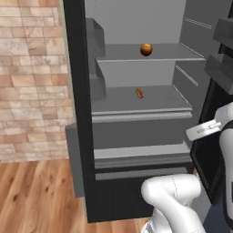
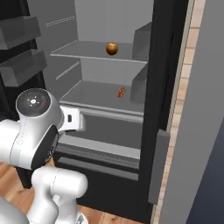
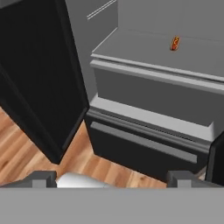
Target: Pick up the pear and orange from the fridge and place one fruit on each plate on the dining counter.
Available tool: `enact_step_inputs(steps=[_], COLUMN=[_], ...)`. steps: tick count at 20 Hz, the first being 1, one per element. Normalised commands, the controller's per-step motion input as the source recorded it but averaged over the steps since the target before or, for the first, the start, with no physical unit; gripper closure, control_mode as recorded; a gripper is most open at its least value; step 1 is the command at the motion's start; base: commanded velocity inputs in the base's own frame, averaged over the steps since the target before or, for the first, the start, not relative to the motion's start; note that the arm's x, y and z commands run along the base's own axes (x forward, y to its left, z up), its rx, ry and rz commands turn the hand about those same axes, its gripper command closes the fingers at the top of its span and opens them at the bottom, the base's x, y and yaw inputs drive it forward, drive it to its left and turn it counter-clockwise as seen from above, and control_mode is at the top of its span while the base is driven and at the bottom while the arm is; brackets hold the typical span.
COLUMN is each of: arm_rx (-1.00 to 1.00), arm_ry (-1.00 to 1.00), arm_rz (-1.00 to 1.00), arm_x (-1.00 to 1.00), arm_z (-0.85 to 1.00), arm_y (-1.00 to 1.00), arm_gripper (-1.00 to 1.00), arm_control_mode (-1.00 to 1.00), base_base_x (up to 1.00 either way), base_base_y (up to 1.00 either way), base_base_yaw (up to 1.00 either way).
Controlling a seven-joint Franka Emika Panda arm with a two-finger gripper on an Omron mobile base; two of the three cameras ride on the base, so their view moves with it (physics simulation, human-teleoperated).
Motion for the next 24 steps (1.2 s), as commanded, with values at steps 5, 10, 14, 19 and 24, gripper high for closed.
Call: enact_step_inputs(steps=[5, 10, 14, 19, 24], arm_rx=[0.0, 0.0, 0.0, 0.0, 0.01], arm_ry=[0.0, 0.0, 0.0, 0.0, 0.0], arm_rz=[0.0, 0.0, 0.0, 0.0, 0.0], arm_x=[0.0, 0.0, 0.0, 0.0, 0.44], arm_z=[0.0, 0.0, 0.0, 0.0, 0.14], arm_y=[0.0, 0.0, 0.0, 0.0, 0.01], arm_gripper=[-1.0, -1.0, -1.0, -1.0, -1.0], arm_control_mode=[1.0, 1.0, 1.0, 1.0, -1.0], base_base_x=[0.56, 0.57, 0.64, 0.74, 0.32], base_base_y=[-0.07, -0.07, 0.0, 0.0, 0.0], base_base_yaw=[0.0, -0.02, -0.05, -0.04, 0.0])
